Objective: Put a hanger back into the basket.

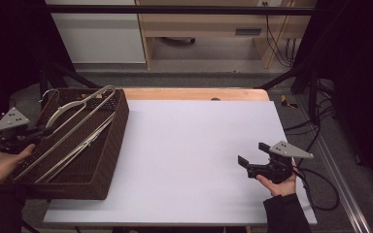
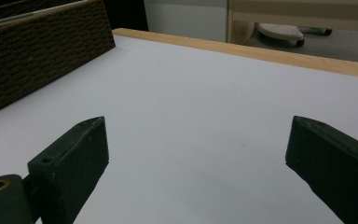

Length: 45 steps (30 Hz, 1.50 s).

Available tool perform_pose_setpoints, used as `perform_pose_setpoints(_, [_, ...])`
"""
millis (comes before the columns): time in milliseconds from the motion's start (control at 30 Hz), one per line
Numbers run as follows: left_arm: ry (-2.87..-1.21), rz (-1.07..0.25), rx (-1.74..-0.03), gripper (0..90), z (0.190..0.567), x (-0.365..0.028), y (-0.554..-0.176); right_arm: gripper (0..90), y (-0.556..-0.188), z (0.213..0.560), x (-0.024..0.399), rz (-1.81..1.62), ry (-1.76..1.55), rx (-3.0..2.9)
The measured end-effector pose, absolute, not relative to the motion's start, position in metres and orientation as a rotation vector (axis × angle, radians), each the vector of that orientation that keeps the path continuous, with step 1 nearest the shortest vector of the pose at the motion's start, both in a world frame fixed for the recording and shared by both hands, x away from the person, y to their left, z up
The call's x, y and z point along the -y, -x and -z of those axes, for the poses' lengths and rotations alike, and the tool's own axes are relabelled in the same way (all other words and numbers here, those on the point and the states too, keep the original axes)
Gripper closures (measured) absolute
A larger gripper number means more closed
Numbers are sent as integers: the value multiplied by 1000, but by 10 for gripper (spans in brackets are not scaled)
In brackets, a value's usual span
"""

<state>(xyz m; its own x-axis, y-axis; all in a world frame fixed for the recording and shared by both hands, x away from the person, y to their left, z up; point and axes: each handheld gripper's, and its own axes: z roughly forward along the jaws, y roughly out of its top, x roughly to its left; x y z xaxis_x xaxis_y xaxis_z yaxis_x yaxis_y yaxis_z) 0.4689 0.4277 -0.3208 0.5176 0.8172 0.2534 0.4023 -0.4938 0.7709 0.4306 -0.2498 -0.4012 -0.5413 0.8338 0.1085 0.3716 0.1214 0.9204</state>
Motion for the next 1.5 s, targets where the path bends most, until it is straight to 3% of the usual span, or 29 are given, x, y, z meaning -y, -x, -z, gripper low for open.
perform_pose_setpoints(367, [-2225,-839,-969,867,355,-418,-474,61,-432,403,248,-1400,-1165,-1970])
perform_pose_setpoints(600, [-2197,-787,-1037,856,377,-419,-476,61,-432,403,248,-1397,-1168,-1972])
perform_pose_setpoints(833, [-2071,-786,-1051,662,364,-414,-467,60,-431,403,247,-1399,-1167,-1974])
perform_pose_setpoints(1000, [-1907,-786,-1033,633,346,-404,-457,59,-431,402,248,-1404,-1162,-1971])
perform_pose_setpoints(1167, [-1757,-732,-980,518,333,-385,-444,57,-430,401,248,-1410,-1160,-1970])
perform_pose_setpoints(1500, [-1704,-625,-845,345,332,-330,-423,46,-429,400,249,-1424,-1150,-1969])
